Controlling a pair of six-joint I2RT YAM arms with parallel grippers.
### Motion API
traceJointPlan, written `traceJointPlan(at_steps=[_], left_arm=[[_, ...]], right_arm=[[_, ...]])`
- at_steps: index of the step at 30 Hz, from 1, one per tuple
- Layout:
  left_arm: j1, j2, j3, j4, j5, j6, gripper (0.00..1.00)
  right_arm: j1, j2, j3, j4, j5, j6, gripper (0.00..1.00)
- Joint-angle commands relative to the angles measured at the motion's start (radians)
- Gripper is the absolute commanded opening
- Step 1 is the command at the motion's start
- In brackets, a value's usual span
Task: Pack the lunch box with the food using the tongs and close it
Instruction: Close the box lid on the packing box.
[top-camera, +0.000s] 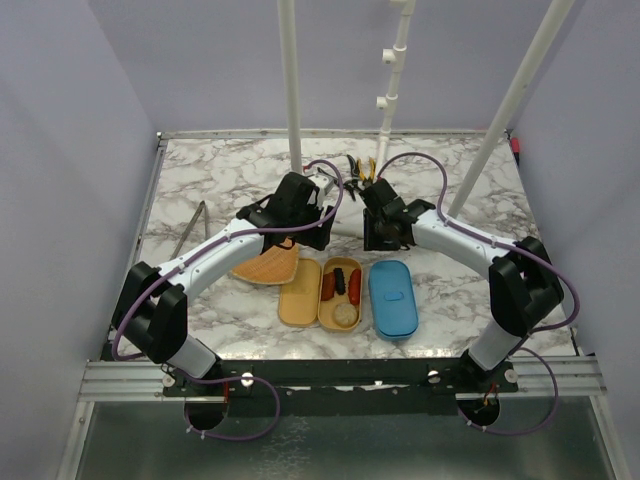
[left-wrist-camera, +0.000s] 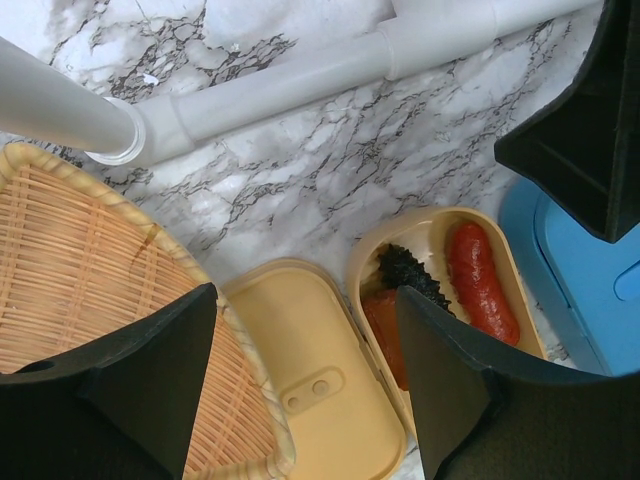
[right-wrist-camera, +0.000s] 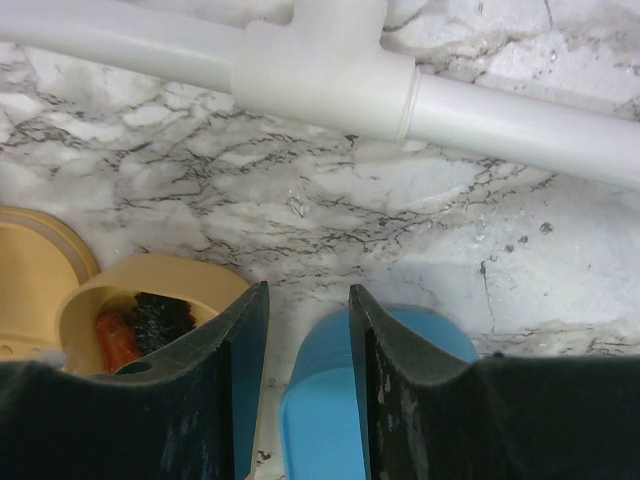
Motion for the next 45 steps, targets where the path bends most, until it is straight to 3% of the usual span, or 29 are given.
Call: traceJointPlan(at_steps=[1, 21, 32, 37, 45], left_arm=[[0.006, -0.002, -0.012, 0.018, 0.013, 0.004, 0.73], [0.005, -0.017, -0.015, 0.018, 0.012, 0.008, 0.73], [0.004, -0.043, -0.034, 0.069, 0.079, -0.041, 0.73], [0.004, -0.044, -0.044, 0.116, 0.119, -0.077, 0.73], [0.001, -0.005, -0.054, 0.137, 0.152, -0.087, 0.73]], right_arm=[[-0.005, 0.006, -0.045, 0.002, -0.025, 0.026, 0.41], [-0.004, -0.068, -0.097, -0.076, -0.137, 0.070, 0.41], [-0.005, -0.197, -0.050, -0.233, 0.001, 0.076, 0.48], [-0.013, -0.286, -0.122, -0.300, 0.049, 0.101, 0.48], [-0.068, -0.428, -0.306, -0.297, -0.021, 0.129, 0.47]])
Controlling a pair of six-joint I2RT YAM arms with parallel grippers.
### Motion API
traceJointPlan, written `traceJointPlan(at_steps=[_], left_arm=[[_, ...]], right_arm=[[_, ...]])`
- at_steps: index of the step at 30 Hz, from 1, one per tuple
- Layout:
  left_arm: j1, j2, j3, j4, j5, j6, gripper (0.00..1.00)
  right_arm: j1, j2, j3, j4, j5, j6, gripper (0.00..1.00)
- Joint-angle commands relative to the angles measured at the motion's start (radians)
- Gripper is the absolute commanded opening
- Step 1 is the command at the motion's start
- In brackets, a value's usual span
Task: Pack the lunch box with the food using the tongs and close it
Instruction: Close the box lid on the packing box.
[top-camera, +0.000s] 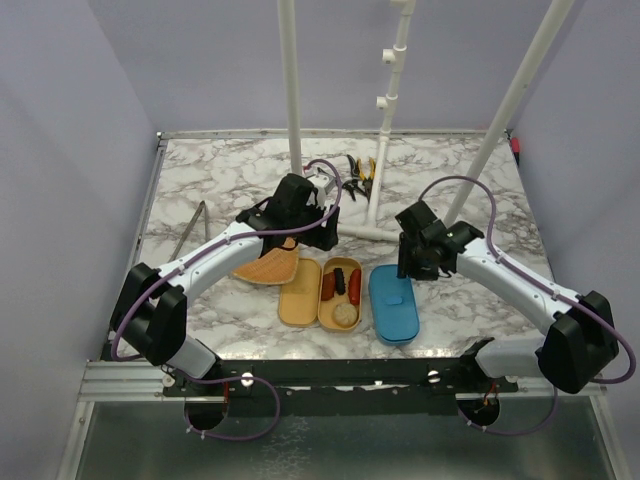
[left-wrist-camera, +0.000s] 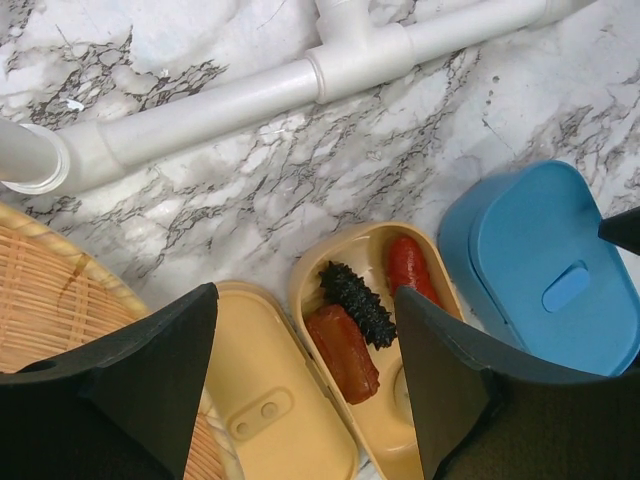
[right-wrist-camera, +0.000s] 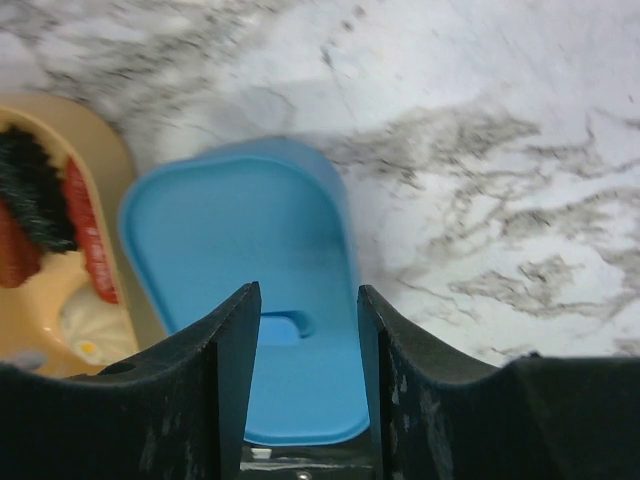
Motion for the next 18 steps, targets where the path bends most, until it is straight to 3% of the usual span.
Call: traceJointPlan(at_steps=[1, 14, 18], left_arm=[[0.002, 0.013, -0.012, 0.034, 0.046, -0.009, 0.73], [0.001, 0.033, -0.023, 0.033, 0.048, 0.002, 0.73], [0.002, 0.031, -0.023, 0.032, 0.043, 0.005, 0.73]], right_arm=[[-0.025, -0.055, -0.080, -0.024, -0.032, 0.031, 0.46], [-0.042, -0.034, -0.218, 0.073, -0.087, 0.070, 0.37], [-0.043, -0.054, -0.261, 0.117, -0.108, 0.124, 0.25]])
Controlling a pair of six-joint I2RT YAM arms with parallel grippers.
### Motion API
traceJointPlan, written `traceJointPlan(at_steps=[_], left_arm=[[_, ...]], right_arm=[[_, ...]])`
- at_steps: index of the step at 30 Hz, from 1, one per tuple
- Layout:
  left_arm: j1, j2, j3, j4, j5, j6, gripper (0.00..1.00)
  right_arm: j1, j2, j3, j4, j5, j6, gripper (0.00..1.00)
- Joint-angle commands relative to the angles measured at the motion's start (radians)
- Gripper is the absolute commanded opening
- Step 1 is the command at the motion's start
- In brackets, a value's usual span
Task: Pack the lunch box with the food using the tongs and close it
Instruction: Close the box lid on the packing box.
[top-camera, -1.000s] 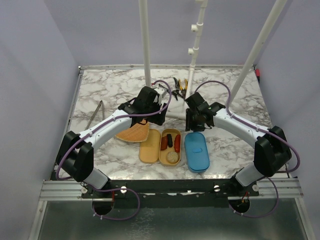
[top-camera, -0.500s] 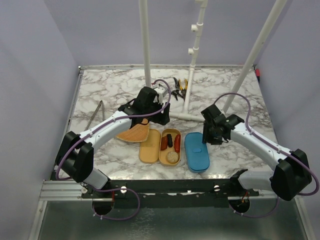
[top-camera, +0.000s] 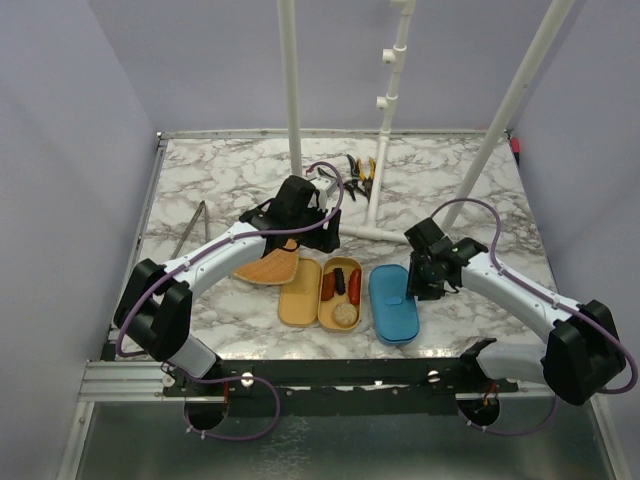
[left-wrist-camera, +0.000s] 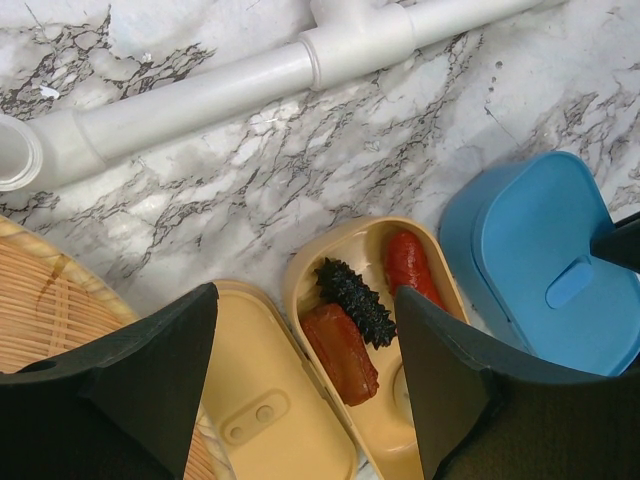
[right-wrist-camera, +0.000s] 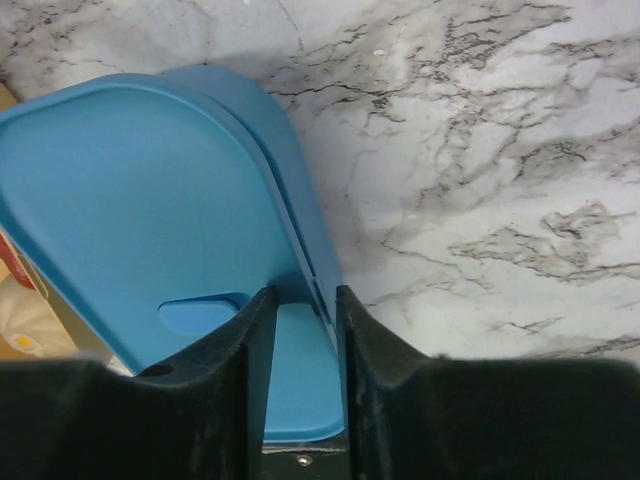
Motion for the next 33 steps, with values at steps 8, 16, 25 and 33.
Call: traceJointPlan(at_steps=[8, 16, 25, 33], left_arm=[[0.001, 0.001, -0.011, 0.012, 0.013, 0.007, 0.73], [0.001, -0.001, -0.012, 0.010, 0.012, 0.006, 0.73], [0.002, -0.002, -0.011, 0.010, 0.022, 0.010, 0.73], [0.001, 0.003, -0.010, 0.009, 0.028, 0.010, 0.73]], right_arm=[[-0.005, -0.051, -0.124, 0.129, -0.024, 0.172, 0.02], [-0.005, -0.059, -0.129, 0.174, 0.008, 0.247, 0.01], [-0.005, -0.114, -0.070, 0.100, 0.048, 0.199, 0.01], [-0.005, -0.064, 0.010, 0.027, 0.015, 0.114, 0.01]])
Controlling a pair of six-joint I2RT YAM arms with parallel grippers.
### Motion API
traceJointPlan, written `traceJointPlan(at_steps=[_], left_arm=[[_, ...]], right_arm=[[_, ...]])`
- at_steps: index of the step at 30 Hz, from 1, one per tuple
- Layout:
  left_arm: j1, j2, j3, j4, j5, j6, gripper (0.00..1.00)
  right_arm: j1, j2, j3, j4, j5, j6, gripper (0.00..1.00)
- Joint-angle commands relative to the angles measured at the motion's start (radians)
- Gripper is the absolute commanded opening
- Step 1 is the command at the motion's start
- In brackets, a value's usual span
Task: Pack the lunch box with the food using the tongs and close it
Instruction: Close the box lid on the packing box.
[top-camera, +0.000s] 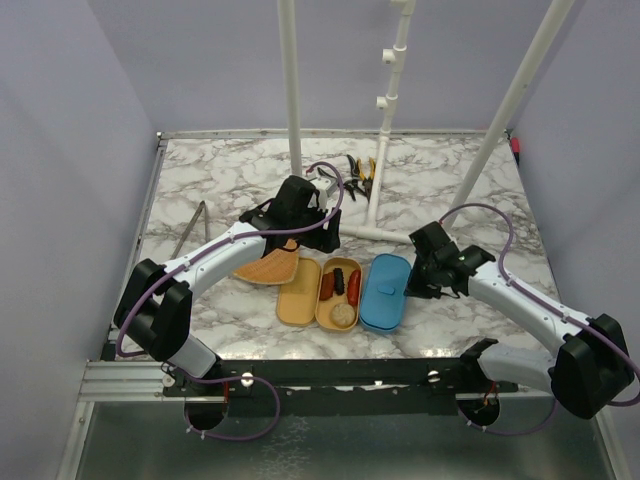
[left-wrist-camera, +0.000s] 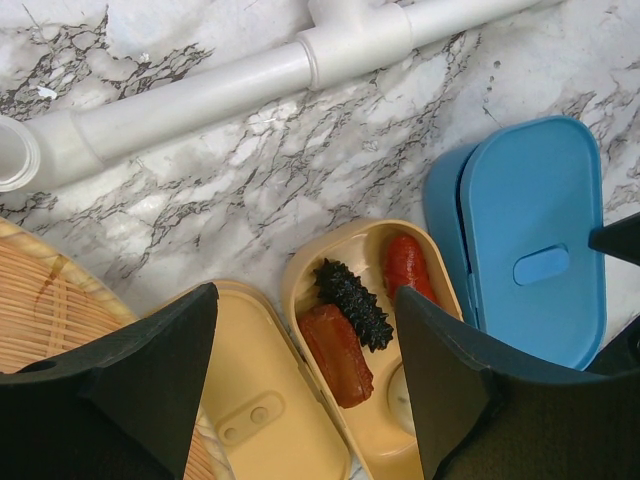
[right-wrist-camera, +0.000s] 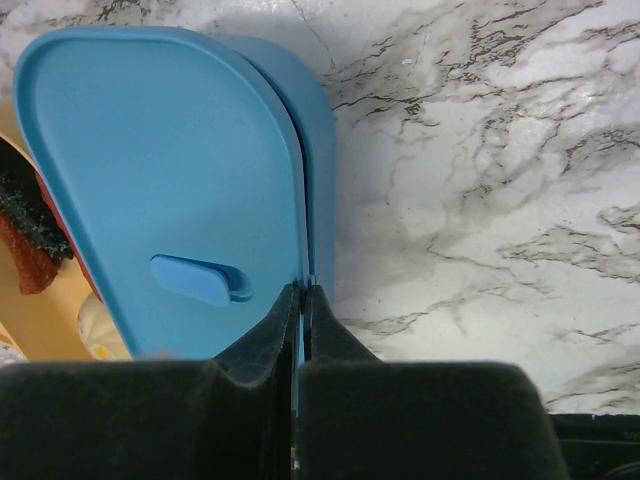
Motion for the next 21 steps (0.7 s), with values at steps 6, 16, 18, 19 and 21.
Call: traceJointPlan(at_steps=[6, 16, 18, 19, 21], left_arm=[[0.001, 0.010, -0.010, 0.009, 0.029, 0.009, 0.73], [0.002, 0.017, -0.009, 0.007, 0.042, 0.007, 0.73], [0.001, 0.018, -0.009, 0.007, 0.044, 0.006, 0.73], [0.002, 0.017, -0.009, 0.007, 0.044, 0.006, 0.73], [0.002, 0.017, -0.009, 0.007, 0.046, 0.007, 0.73]], right_arm=[[0.001, 0.029, 0.101, -0.077, 0.005, -0.074, 0.01], [0.000, 0.040, 0.123, -0.114, -0.039, -0.123, 0.01], [0.000, 0.041, 0.105, -0.101, -0.058, -0.130, 0.01], [0.001, 0.042, 0.098, -0.094, -0.061, -0.131, 0.01], [0.001, 0.041, 0.081, -0.074, -0.064, -0.133, 0.01]])
